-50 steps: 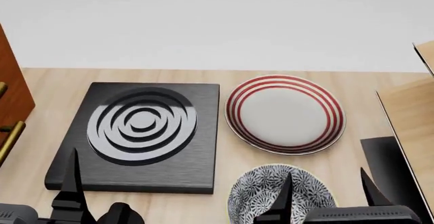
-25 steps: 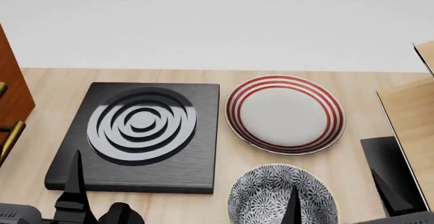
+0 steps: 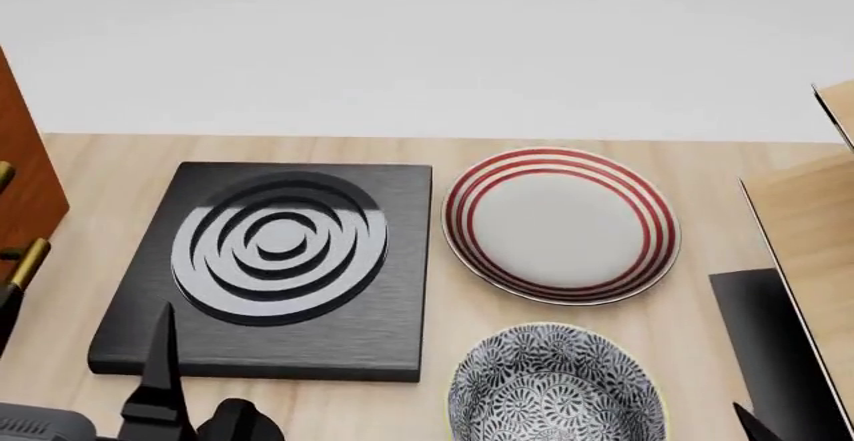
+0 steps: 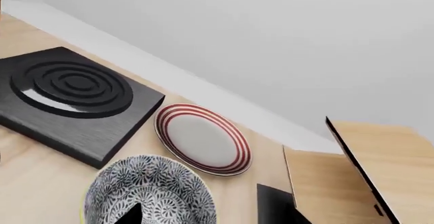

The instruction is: Pick up the cream cheese and put it in the bowl.

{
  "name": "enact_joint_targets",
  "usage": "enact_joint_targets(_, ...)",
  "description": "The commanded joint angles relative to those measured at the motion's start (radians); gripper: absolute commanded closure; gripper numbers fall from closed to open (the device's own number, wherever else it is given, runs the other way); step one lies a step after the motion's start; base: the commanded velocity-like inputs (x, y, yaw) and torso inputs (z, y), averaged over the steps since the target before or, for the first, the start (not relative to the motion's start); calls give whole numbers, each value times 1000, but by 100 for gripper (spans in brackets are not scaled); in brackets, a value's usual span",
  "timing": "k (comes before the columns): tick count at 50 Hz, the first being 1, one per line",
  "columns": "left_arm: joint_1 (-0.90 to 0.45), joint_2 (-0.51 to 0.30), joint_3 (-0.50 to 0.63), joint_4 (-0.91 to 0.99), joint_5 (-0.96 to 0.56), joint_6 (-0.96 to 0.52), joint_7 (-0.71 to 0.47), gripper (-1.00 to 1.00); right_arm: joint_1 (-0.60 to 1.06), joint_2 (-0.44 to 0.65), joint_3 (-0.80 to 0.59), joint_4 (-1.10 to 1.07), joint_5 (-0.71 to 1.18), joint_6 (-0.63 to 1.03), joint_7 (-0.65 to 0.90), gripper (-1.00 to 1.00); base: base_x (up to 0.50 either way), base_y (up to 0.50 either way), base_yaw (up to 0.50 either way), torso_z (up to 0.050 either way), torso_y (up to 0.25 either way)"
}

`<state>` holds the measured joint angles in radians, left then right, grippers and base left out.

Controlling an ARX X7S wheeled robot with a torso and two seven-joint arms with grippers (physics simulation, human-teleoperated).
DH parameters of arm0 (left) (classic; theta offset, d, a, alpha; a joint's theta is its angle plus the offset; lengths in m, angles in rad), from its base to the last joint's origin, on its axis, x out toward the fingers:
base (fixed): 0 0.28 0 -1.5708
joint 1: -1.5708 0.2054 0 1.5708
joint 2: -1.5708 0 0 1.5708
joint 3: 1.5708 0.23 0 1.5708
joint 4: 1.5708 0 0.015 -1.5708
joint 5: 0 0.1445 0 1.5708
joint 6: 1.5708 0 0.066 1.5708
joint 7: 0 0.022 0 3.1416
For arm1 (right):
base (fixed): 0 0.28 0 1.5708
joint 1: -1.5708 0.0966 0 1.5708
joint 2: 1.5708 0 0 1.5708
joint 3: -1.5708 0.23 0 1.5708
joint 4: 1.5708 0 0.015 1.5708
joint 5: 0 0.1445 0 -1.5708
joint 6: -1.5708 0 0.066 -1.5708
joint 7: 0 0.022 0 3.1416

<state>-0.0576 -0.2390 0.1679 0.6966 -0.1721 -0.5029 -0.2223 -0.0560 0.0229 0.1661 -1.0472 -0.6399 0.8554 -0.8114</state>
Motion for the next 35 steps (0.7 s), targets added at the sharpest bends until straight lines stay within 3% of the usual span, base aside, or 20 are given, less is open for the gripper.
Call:
enact_joint_targets(1, 20, -5, 24, -34, 8, 33, 14, -100, 2, -23, 50, 0, -81, -10, -176, -100, 0, 0, 0, 0, 0)
enact_joint_targets(8, 20, -7, 21, -35, 3, 34, 8, -100, 69, -23, 54, 0, -203, 37, -346, -100, 0, 0, 0, 0, 0)
enact_joint_targets(12, 18, -8, 21, -38, 3, 32, 3, -100, 8, -23, 54, 0, -222, -45, -395, -100, 0, 0, 0, 0, 0)
enact_joint_targets(24, 13, -12, 25, -47, 4, 35, -8, -100, -76, -23, 105, 0, -64, -109, -436, -100, 0, 0, 0, 0, 0)
enact_joint_targets(35, 11, -16, 31, -48, 1, 33, -14, -100, -38, -23, 130, 0, -105, -103, -556, -100, 0, 0, 0, 0, 0)
